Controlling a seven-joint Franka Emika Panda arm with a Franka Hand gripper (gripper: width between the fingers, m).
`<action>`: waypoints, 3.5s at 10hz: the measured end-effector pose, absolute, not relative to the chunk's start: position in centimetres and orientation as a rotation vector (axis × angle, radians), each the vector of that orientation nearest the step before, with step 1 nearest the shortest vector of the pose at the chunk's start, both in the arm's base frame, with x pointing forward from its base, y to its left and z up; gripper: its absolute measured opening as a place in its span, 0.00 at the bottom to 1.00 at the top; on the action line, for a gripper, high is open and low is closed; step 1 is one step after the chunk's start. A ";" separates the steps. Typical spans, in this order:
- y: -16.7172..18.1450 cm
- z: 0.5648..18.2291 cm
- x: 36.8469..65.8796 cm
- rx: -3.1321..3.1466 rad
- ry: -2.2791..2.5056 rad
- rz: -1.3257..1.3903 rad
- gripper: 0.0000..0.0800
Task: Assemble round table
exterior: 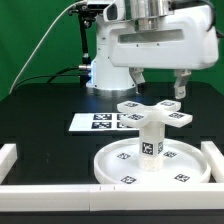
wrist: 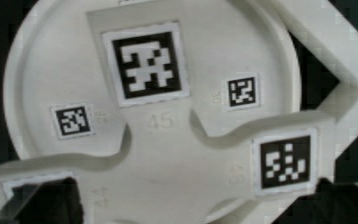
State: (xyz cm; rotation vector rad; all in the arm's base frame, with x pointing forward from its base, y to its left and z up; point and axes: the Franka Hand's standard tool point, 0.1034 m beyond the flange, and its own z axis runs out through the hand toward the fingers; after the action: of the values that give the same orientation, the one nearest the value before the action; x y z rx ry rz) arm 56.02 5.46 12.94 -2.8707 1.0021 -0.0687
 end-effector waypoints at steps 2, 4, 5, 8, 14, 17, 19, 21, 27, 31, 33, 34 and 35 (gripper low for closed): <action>5.4 12.6 55.8 -2.925 0.845 -0.101 0.81; 5.2 12.6 55.8 -2.985 0.629 -0.109 0.81; 5.1 12.6 55.8 -3.008 0.544 -0.113 0.81; 3.4 13.0 57.0 -3.127 -0.089 -0.097 0.81; 3.3 11.3 56.3 -3.125 0.023 -0.055 0.81; 4.1 10.4 56.0 -3.124 0.058 -0.045 0.81; 4.5 10.2 55.9 -3.124 0.064 -0.039 0.81; 4.2 9.9 55.8 -3.134 0.019 -0.030 0.81; 4.1 9.9 55.8 -3.130 0.112 -0.031 0.55; 4.2 9.9 56.4 -3.013 0.853 -0.036 0.55; 4.3 9.9 56.4 -2.832 1.331 -0.052 0.55; 4.2 9.8 56.3 -2.704 1.550 -0.073 0.55; 4.1 9.9 56.1 -2.595 1.687 -0.100 0.55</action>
Offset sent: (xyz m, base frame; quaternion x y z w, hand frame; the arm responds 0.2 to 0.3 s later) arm 0.0000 0.0000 0.0000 0.0000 0.0000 -0.1938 0.9810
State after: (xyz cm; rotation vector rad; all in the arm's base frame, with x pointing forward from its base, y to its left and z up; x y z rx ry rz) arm 56.14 4.14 9.89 -2.5952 1.6871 -0.1002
